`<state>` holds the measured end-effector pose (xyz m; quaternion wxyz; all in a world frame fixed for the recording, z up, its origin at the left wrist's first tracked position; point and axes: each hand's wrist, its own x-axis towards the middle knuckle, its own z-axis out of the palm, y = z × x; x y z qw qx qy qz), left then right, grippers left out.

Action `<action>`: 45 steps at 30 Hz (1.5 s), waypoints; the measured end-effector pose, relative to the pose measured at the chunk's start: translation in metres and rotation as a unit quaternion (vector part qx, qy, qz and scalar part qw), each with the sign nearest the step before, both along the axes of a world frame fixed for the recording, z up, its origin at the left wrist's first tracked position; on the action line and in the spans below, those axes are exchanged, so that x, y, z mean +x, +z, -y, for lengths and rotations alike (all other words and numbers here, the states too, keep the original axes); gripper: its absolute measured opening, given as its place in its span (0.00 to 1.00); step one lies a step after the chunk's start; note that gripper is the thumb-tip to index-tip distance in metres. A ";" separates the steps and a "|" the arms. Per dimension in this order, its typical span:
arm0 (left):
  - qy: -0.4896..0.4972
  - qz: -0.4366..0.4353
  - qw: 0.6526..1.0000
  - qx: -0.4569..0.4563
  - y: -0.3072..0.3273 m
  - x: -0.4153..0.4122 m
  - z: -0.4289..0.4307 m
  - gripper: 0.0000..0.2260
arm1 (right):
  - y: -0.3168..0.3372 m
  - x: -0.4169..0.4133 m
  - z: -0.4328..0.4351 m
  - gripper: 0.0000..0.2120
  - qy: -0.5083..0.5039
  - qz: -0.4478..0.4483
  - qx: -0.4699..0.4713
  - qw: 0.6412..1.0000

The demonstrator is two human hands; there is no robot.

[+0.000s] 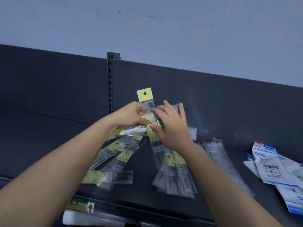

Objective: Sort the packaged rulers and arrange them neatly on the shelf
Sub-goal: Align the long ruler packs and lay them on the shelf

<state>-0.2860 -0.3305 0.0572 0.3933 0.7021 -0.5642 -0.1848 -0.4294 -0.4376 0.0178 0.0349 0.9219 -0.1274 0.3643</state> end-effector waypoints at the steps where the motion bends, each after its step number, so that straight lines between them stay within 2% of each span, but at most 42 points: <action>1: 0.000 0.005 1.000 0.008 0.002 0.000 -0.001 0.10 | 0.001 0.000 0.000 0.18 -0.004 0.010 -0.010 1.000; 2: -0.007 0.008 1.000 0.018 0.003 0.003 -0.001 0.09 | 0.004 0.001 0.000 0.18 -0.009 0.010 -0.012 1.000; 5: -0.031 0.013 0.998 0.049 0.008 0.005 -0.003 0.12 | 0.019 0.001 -0.003 0.19 -0.037 -0.073 0.015 0.997; 7: -0.051 0.006 0.997 0.056 0.008 0.009 0.000 0.09 | 0.029 -0.001 -0.004 0.19 -0.039 -0.103 0.043 0.993; 9: -0.066 -0.004 0.997 0.048 0.009 0.013 0.002 0.10 | 0.036 -0.002 -0.005 0.17 -0.032 -0.112 0.077 0.990; 13: -0.062 0.010 0.996 0.069 0.014 0.010 0.003 0.05 | 0.037 -0.004 -0.002 0.12 -0.025 -0.112 0.172 0.978; 14: -0.015 0.063 0.995 0.072 0.016 0.008 0.004 0.08 | 0.035 -0.005 -0.001 0.11 -0.031 -0.104 0.192 0.975; 15: 0.060 0.150 0.984 0.069 0.016 0.007 0.005 0.13 | 0.032 -0.005 0.001 0.11 -0.037 -0.086 0.217 0.972; 17: 0.217 0.299 0.929 0.004 0.012 0.004 0.006 0.29 | 0.028 -0.006 0.004 0.10 -0.043 -0.026 0.288 0.956; 18: 0.273 0.317 0.906 -0.058 0.008 -0.001 0.005 0.36 | 0.026 -0.006 0.007 0.08 -0.041 0.010 0.325 0.945; 20: 0.347 0.277 0.873 -0.201 -0.001 -0.007 0.005 0.43 | 0.027 -0.008 0.010 0.04 -0.031 0.081 0.398 0.913; 21: 0.363 0.238 0.868 -0.242 -0.005 -0.009 0.005 0.46 | 0.028 -0.009 0.010 0.03 -0.023 0.110 0.433 0.894; 22: 0.360 0.172 0.882 -0.250 -0.010 -0.009 0.008 0.47 | 0.029 -0.009 0.010 0.05 -0.015 0.136 0.466 0.874; 23: 0.322 0.070 0.914 -0.237 -0.014 -0.011 0.011 0.46 | 0.030 -0.009 0.010 0.04 -0.004 0.156 0.496 0.854; 24: 0.247 -0.063 0.943 -0.213 -0.016 -0.012 0.014 0.42 | 0.030 -0.008 0.010 0.03 0.010 0.171 0.523 0.835; 25: 0.153 -0.198 0.950 -0.187 -0.018 -0.015 0.016 0.34 | 0.031 -0.008 0.007 0.03 0.023 0.177 0.547 0.818; 26: 0.074 -0.297 0.939 -0.159 -0.021 -0.017 0.018 0.23 | 0.030 -0.007 0.005 0.03 0.039 0.179 0.571 0.800; 27: 0.036 -0.357 0.922 -0.145 -0.023 -0.022 0.019 0.13 | 0.029 -0.007 0.003 0.01 0.057 0.178 0.590 0.785; 28: 0.021 -0.394 0.907 -0.147 -0.023 -0.026 0.020 0.09 | 0.027 -0.006 0.001 0.02 0.075 0.179 0.604 0.773; 31: 0.054 -0.415 0.891 -0.177 -0.027 -0.030 0.022 0.07 | 0.023 -0.008 -0.003 0.05 0.098 0.178 0.614 0.763; 34: 0.095 -0.417 0.884 -0.192 -0.029 -0.032 0.020 0.04 | 0.017 -0.010 -0.004 0.07 0.087 0.177 0.601 0.774; 36: 0.107 -0.404 0.885 -0.203 -0.030 -0.034 0.018 0.05 | 0.014 -0.010 -0.004 0.07 0.076 0.181 0.590 0.783; 39: 0.102 -0.400 0.886 -0.214 -0.031 -0.037 0.015 0.05 | 0.011 -0.010 -0.002 0.03 0.078 0.203 0.600 0.770; 43: 0.094 -0.355 0.904 -0.219 -0.033 -0.041 0.013 0.05 | 0.014 -0.012 -0.007 0.07 0.103 0.207 0.588 0.775; 45: 0.086 -0.331 0.911 -0.232 -0.032 -0.047 0.013 0.05 | 0.016 -0.013 -0.011 0.13 0.114 0.203 0.579 0.781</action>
